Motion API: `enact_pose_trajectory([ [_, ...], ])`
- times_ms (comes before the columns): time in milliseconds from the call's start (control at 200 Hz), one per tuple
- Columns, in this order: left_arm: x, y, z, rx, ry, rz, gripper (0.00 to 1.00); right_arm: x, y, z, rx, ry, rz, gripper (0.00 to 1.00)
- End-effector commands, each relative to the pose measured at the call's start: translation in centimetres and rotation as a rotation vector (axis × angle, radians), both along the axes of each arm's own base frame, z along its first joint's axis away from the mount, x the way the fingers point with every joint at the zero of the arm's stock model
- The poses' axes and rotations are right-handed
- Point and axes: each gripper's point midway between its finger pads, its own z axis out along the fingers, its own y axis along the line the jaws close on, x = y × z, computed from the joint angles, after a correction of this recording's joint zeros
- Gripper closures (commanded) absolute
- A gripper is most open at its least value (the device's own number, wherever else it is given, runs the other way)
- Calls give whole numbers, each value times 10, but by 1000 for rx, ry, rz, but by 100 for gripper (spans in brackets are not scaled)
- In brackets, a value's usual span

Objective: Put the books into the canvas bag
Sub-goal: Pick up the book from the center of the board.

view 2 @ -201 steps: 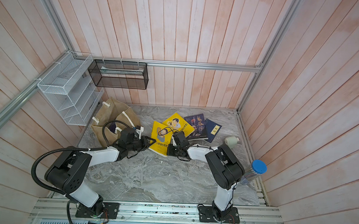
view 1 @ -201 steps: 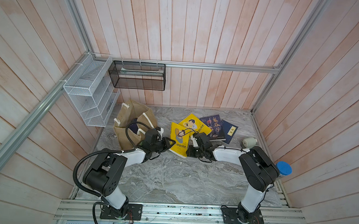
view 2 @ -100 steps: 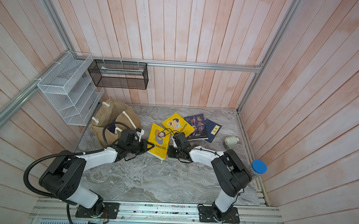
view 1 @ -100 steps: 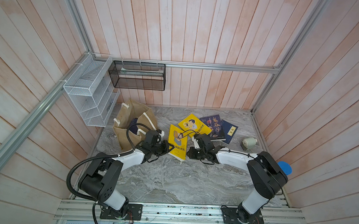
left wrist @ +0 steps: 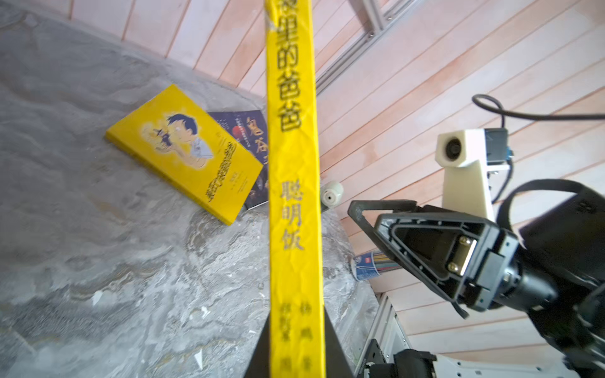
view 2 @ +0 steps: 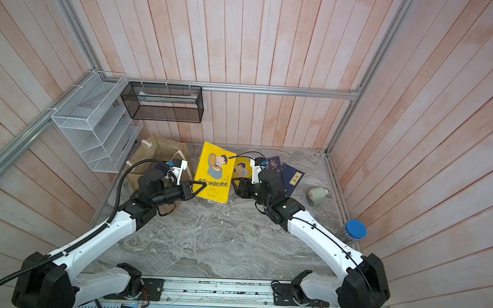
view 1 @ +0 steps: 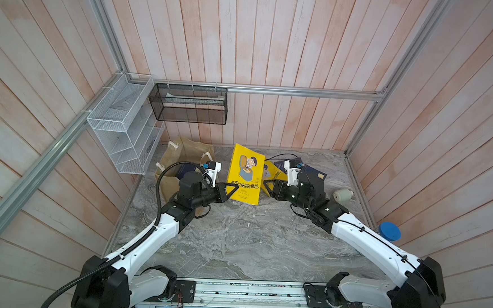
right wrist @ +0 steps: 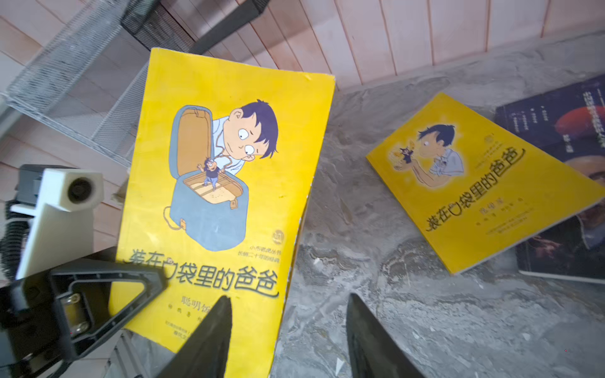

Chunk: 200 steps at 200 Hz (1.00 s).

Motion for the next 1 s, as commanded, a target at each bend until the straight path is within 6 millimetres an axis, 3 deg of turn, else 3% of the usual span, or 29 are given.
enact_pose_trajectory([
  [0, -23, -10, 73, -127, -229, -148, 100, -1, 8, 38, 87, -70, 60, 39],
  [240, -48, -10, 103, -282, -259, -253, 100, -7, 10, 65, 339, -51, 196, 36],
  [365, -52, -10, 106, -299, -262, -269, 100, -16, 16, 78, 409, -62, 267, 36],
  [625, -52, -10, 107, -327, -244, -277, 100, -27, 28, 86, 470, -48, 381, 37],
  [690, -50, -9, 104, -329, -234, -270, 100, -28, 29, 88, 488, -52, 397, 43],
  [865, -45, -6, 96, -311, -189, -254, 100, -29, 23, 91, 468, -93, 367, 82],
  [995, -44, -3, 97, -302, -169, -257, 95, -29, 18, 91, 442, -119, 332, 95],
])
